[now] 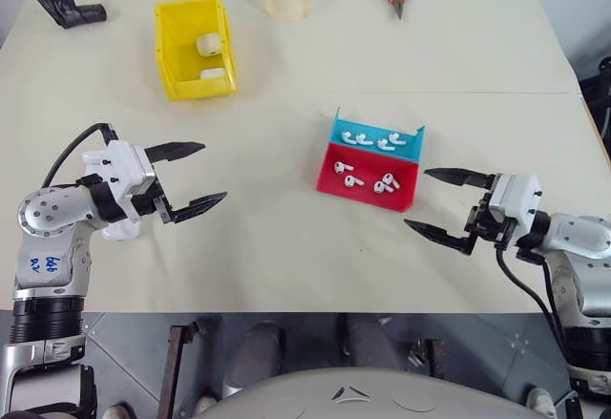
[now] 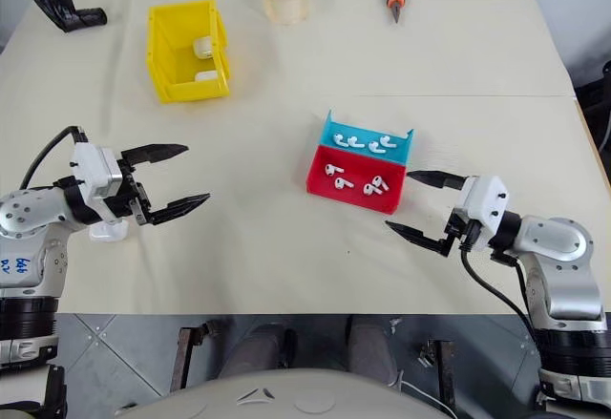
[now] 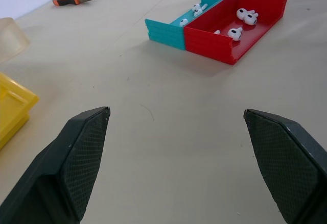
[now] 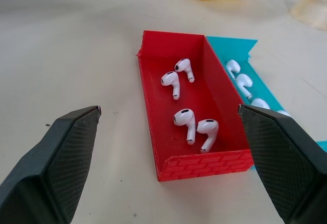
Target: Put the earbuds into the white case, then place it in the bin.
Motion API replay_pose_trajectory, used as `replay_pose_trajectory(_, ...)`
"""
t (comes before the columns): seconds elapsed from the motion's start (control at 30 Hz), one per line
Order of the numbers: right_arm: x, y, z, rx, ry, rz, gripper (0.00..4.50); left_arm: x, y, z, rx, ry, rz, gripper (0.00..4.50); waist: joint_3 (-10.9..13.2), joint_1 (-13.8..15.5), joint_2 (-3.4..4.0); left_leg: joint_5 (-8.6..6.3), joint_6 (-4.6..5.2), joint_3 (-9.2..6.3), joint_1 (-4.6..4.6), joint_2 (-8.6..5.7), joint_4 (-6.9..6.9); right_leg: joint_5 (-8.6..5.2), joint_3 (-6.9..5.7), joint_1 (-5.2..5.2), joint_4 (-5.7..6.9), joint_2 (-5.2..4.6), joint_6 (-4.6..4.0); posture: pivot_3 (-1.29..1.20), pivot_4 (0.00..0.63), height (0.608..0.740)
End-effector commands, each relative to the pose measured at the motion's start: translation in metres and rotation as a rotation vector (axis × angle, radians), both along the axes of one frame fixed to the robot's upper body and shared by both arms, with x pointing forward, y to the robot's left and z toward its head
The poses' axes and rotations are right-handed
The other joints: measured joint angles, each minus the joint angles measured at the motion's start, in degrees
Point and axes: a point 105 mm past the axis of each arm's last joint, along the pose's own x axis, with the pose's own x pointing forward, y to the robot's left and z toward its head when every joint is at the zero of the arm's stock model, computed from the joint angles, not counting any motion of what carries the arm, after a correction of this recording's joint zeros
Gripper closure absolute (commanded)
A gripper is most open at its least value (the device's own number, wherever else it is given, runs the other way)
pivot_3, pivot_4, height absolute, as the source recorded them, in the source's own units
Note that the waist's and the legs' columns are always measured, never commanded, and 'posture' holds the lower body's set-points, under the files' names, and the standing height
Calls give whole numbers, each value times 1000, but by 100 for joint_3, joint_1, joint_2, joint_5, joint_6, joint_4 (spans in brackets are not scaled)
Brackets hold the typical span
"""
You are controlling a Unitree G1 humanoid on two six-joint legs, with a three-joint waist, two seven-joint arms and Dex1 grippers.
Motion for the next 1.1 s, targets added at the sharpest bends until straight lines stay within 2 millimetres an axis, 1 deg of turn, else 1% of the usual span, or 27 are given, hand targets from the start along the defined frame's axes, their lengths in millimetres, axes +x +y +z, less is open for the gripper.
replay_pose_trajectory(0.03,1,5,8,16,-40,26,0,-1,7,12,-19,-57,62,41,0,0,0,0,0,0,0,0,0,0,0,0,-1,-1,0,0,150,740)
replay_pose_trajectory(0.07,1,7,7,22,-36,33,0,-1,9,13,-28,-63,83,41,0,-4,0,0,0,0,0,0,0,0,1,0,0,-1,0,0,150,740)
replay_pose_trajectory(0.17,4,23,11,59,-59,79,0,-5,24,21,-117,-91,244,41,0,-29,0,0,0,0,0,6,-1,0,6,-1,1,-6,0,0,150,740)
replay_pose_trajectory(0.23,6,35,14,88,-88,116,0,-14,33,26,-152,-114,347,41,2,-44,-2,0,0,-1,2,9,-2,0,12,-3,3,-5,0,0,150,740)
replay_pose_trajectory(0.3,7,51,18,118,-120,165,0,-27,45,25,-172,-112,465,41,2,-33,-2,0,-1,-4,2,12,-2,0,13,-6,0,-5,0,0,150,740)
replay_pose_trajectory(0.37,8,66,24,152,-160,208,0,-41,62,20,-195,-97,624,41,2,-38,-2,0,-2,-3,3,12,-2,0,19,-9,-6,-8,0,0,150,740)
replay_pose_trajectory(0.43,11,76,30,187,-208,228,0,-55,77,12,-197,-79,767,41,3,-13,-2,0,-2,-4,4,10,-3,0,24,-8,-10,-8,1,0,150,740)
replay_pose_trajectory(0.5,14,83,36,221,-247,237,0,-73,96,-1,-221,-32,942,41,3,-5,-2,-1,-4,-7,4,10,-3,0,24,-7,-20,-8,0,0,150,740)
replay_pose_trajectory(0.57,16,87,40,240,-271,247,0,-89,107,-11,-257,9,1064,41,4,12,-4,-1,-4,-10,3,5,-4,0,25,-6,-22,-13,0,0,150,740)
replay_pose_trajectory(0.6,16,88,41,243,-274,253,0,-94,109,-14,-274,23,1094,41,5,28,-9,-1,-3,-16,4,3,-3,1,27,-2,-22,-14,1,0,150,740)
replay_pose_trajectory(0.7,17,89,41,248,-274,263,0,-100,111,-18,-285,57,1136,41,7,135,-14,-2,-4,-37,3,-7,-2,0,31,8,-26,-28,1,0,150,740)
replay_pose_trajectory(0.77,13,86,43,258,-265,295,0,-106,105,-26,-305,127,1132,41,7,148,-14,-2,-4,-40,2,-12,-3,1,33,9,-29,-34,1,0,150,740)
replay_pose_trajectory(0.8,9,83,45,276,-248,327,0,-106,101,-27,-313,148,1118,41,7,142,-14,-2,-4,-40,2,-14,-4,0,35,9,-29,-38,1,0,150,740)
replay_pose_trajectory(0.87,4,75,49,287,-159,365,0,-105,97,-26,-329,192,1105,41,9,144,-15,-3,-2,-40,1,-15,-7,1,37,9,-31,-40,1,0,150,740)
replay_pose_trajectory(0.97,2,65,65,326,-150,354,0,-104,92,-21,-304,218,1072,41,11,142,-17,-3,-3,-41,0,-14,-10,0,36,10,-37,-41,0,0,150,740)
replay_pose_trajectory(1.1,-5,58,67,284,-141,370,0,-103,89,-18,-267,294,1088,41,11,127,-16,-3,-3,-39,0,-11,-11,0,39,9,-39,-38,1,0,150,740)
